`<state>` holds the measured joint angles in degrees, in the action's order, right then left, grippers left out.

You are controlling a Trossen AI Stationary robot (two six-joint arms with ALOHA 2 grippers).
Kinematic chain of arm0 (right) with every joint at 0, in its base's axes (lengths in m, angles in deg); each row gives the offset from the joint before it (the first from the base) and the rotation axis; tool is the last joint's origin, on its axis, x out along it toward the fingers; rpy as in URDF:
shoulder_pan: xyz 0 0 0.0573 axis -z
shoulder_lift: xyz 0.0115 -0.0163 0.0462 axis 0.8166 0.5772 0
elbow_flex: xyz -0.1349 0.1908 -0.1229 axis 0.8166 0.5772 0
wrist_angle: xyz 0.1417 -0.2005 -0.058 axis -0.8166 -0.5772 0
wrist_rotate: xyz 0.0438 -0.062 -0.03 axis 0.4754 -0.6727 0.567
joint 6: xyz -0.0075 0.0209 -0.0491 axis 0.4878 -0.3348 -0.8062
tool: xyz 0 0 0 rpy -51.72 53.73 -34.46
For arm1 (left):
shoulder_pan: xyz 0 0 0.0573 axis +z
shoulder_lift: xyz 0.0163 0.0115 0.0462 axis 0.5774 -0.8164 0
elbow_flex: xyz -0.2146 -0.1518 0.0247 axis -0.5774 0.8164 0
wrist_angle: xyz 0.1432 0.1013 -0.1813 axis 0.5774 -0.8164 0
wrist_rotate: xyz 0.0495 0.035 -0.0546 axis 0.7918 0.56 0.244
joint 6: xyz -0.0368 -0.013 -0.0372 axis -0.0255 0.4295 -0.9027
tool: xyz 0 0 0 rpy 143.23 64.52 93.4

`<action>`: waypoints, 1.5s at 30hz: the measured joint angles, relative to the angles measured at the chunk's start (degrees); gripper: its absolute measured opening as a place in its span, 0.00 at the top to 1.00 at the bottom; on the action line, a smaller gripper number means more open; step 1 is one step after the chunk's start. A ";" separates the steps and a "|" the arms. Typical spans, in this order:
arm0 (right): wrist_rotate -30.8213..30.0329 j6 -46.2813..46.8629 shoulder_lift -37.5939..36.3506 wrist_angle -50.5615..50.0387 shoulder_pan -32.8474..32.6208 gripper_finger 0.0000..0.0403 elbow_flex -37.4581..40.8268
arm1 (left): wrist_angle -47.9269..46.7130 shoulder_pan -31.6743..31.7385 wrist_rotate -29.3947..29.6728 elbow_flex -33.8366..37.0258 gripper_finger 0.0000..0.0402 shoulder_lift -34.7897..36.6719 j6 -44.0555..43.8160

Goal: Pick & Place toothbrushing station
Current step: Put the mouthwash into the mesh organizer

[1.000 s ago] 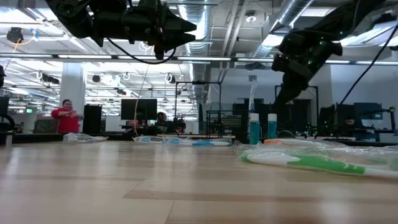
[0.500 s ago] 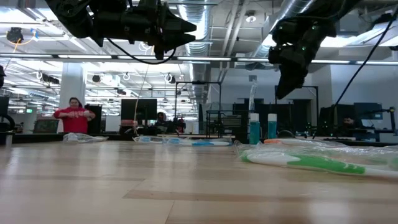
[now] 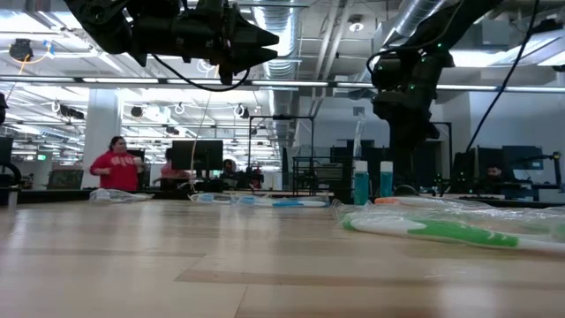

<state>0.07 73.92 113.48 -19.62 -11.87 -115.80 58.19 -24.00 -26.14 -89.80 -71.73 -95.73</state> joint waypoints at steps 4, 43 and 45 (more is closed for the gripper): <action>0.04 1.40 -1.12 0.45 -0.42 0.62 0.00 | 0.00 0.01 0.00 0.00 0.61 0.00 0.00; -4.36 20.67 -1.08 0.19 -4.58 0.46 -1.49 | 0.48 0.02 -0.01 0.00 0.61 0.00 0.04; -4.56 21.26 -1.08 0.01 -5.21 0.47 -1.46 | 0.48 0.00 0.00 0.00 0.61 0.00 0.02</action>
<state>-4.49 95.18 112.40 -19.61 -17.08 -117.27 58.68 -24.00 -26.14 -89.80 -71.73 -95.71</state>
